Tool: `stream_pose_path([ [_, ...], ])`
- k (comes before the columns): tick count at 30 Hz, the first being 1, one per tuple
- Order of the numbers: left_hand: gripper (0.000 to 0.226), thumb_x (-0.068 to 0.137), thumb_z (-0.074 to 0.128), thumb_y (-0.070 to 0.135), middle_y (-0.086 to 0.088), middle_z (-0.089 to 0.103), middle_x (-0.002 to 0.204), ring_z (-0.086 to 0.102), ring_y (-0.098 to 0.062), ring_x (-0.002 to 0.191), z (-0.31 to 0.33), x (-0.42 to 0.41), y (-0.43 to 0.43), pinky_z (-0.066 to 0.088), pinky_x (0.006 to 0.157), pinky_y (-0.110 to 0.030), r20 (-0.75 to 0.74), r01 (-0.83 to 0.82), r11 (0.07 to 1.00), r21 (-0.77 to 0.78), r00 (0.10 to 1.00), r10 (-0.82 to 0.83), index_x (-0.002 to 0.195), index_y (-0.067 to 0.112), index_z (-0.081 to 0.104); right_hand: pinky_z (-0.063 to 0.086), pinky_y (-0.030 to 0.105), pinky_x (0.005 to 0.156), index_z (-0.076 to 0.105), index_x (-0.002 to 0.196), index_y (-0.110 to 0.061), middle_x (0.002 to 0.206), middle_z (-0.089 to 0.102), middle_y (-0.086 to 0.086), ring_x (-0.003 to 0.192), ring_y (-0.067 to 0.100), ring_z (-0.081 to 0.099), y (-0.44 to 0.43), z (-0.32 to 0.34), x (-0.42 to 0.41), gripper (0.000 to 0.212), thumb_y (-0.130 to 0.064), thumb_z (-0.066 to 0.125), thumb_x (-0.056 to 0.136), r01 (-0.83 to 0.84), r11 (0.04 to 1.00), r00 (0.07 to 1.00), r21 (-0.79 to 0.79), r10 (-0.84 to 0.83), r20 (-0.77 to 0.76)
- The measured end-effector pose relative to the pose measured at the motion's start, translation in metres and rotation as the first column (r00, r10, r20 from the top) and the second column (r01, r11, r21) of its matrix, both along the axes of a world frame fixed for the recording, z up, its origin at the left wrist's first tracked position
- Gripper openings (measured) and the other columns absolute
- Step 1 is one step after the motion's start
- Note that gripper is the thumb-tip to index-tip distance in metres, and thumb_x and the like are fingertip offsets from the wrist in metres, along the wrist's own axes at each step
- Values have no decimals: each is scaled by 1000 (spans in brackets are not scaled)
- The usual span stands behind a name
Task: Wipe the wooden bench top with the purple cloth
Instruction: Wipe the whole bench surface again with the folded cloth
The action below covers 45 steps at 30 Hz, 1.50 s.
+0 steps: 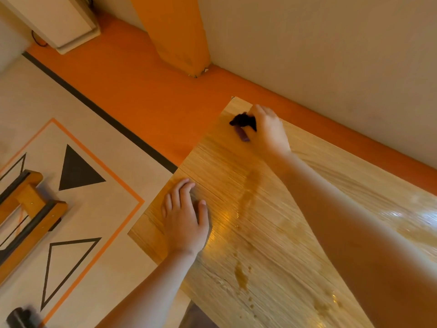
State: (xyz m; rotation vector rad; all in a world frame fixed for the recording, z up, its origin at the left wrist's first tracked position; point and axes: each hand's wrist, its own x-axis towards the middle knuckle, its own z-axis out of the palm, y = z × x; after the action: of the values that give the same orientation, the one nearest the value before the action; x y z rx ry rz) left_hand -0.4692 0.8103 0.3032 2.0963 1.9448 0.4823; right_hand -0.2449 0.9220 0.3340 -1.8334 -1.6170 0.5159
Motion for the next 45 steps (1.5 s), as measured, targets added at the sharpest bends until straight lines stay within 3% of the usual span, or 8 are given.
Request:
stream_pose_path([
  [3, 43, 89, 39, 37, 2, 47, 136, 41, -20, 124, 1, 1, -1, 34, 104, -39, 0, 3, 1000, -2, 1000, -3, 124, 16, 53, 47, 33, 79, 54, 110, -8, 113, 57, 10, 101, 23, 53, -5, -3, 42, 21, -12, 58, 90, 176, 984, 984, 5, -176, -2],
  [9, 43, 89, 39, 37, 2, 48, 136, 42, -21, 124, 1, 0, -1, 34, 103, -38, 7, 0, 1000, 2, 1000, 0, 124, 16, 54, 47, 41, 81, 54, 109, -3, 113, 58, 14, 104, 29, 52, -9, -2, 33, 19, -6, 54, 90, 275, 960, 961, 50, -275, 1],
  [20, 44, 90, 38, 39, 1, 47, 136, 41, -20, 126, 1, 0, -2, 32, 105, -38, -1, 7, 1000, 0, 1000, -7, 125, 17, 53, 50, 40, 74, 55, 107, -2, 109, 60, 14, 104, 30, 51, -31, -1, -42, 22, -9, 59, 87, -113, 994, 988, 3, 112, 103],
  [28, 42, 89, 39, 37, 1, 48, 135, 41, -22, 124, 1, 2, -1, 34, 103, -41, -6, 12, 1000, 12, 1000, -12, 123, 16, 53, 46, 35, 85, 54, 115, -7, 118, 56, 12, 109, 27, 53, -37, -2, 75, 25, -13, 57, 91, 287, 958, 956, -15, -286, 64],
  [33, 41, 89, 42, 35, 0, 48, 134, 42, -22, 124, 1, 1, -2, 33, 103, -40, 0, 10, 1000, 24, 1000, -10, 122, 16, 54, 47, 36, 82, 55, 110, -7, 114, 59, 11, 105, 26, 54, -37, -3, 66, 20, -10, 56, 90, 370, 929, 929, 10, -370, 18],
  [38, 41, 89, 42, 35, 0, 49, 134, 42, -22, 124, 0, 0, -2, 33, 103, -38, 20, 10, 1000, 27, 1000, -11, 123, 15, 54, 54, 37, 79, 56, 104, -7, 110, 62, 10, 99, 25, 60, -39, -1, -18, 16, -9, 59, 88, 43, 999, 998, 18, -42, -40],
  [42, 41, 90, 44, 35, -2, 51, 133, 44, -23, 123, 0, 1, -2, 34, 103, -38, 38, 7, 1000, 28, 999, -8, 124, 15, 55, 49, 40, 72, 56, 105, -1, 105, 62, 14, 100, 32, 55, -44, -3, -81, 21, -3, 58, 84, -240, 971, 970, 9, 240, 39],
  [45, 35, 91, 48, 30, 0, 51, 130, 44, -18, 122, 3, -4, -5, 29, 103, -19, 211, 26, 999, 29, 977, -31, 122, 14, 55, 49, 41, 73, 56, 108, -1, 108, 61, 14, 103, 30, 53, -40, -3, -83, 23, -4, 58, 85, -307, 952, 947, 10, 305, 99],
])
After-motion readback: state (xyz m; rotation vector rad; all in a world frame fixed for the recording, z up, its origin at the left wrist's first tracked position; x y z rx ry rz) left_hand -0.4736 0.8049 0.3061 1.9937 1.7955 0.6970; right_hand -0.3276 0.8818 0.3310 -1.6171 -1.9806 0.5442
